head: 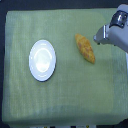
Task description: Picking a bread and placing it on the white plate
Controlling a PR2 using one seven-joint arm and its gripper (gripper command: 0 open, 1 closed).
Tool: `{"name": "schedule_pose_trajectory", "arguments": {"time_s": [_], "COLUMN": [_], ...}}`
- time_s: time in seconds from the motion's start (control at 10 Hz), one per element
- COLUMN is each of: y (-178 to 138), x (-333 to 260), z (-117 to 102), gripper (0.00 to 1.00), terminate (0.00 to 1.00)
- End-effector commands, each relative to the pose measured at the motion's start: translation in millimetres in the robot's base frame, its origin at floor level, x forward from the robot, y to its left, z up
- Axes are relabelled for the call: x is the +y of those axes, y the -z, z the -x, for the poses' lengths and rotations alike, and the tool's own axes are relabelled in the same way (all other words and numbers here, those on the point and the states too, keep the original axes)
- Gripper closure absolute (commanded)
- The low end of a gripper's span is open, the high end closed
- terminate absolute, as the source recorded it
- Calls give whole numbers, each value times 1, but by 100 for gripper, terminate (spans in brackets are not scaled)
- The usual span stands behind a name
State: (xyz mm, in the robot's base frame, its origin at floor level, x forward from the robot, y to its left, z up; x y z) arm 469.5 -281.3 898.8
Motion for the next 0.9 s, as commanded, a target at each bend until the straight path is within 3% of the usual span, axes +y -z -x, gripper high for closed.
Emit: {"name": "schedule_pose_trajectory", "arguments": {"time_s": [0.0,0.8], "y": [1,55], "x": [1,36], "z": [-1,-37], "gripper": [0,0], "terminate": [0,0]}}
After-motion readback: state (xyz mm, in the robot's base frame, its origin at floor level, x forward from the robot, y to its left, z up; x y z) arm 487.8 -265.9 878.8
